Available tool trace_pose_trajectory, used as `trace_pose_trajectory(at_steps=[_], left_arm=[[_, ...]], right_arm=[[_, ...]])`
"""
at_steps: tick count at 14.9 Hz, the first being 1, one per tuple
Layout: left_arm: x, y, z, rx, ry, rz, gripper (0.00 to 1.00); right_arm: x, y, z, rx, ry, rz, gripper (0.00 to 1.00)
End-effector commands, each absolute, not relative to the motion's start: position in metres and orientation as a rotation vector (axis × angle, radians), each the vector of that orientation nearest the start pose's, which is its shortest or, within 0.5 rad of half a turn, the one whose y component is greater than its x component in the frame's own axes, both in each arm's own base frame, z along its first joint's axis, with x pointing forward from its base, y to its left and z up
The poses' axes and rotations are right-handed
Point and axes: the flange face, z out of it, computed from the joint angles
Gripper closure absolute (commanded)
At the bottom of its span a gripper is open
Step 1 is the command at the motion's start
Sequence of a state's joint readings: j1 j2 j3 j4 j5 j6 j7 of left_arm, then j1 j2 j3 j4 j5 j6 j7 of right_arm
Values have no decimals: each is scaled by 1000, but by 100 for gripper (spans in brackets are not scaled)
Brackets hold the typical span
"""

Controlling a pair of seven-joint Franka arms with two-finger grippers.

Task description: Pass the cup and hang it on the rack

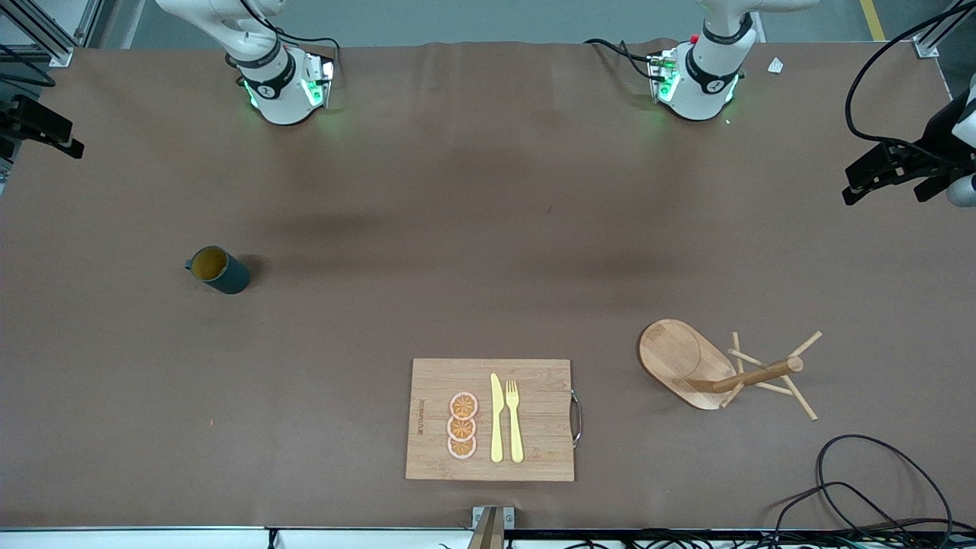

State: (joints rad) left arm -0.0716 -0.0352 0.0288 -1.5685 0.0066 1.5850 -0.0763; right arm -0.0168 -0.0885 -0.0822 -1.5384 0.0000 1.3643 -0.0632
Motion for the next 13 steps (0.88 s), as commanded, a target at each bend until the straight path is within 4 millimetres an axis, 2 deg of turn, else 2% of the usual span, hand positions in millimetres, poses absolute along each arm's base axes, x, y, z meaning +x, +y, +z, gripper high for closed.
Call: trace_pose_trajectory(at_steps=[1,5,13], left_arm=[[546,-22,646,-3137,-12,-58,0],[548,-19,647,-3129,-1,-63,0],[548,-19,647,-3130,-27,-63,0]], right_arm=[[502,-56,670,-3133,74,137,0],[502,-67,670,-3125,60,126,0],[502,-66,670,-3119,60,125,0]])
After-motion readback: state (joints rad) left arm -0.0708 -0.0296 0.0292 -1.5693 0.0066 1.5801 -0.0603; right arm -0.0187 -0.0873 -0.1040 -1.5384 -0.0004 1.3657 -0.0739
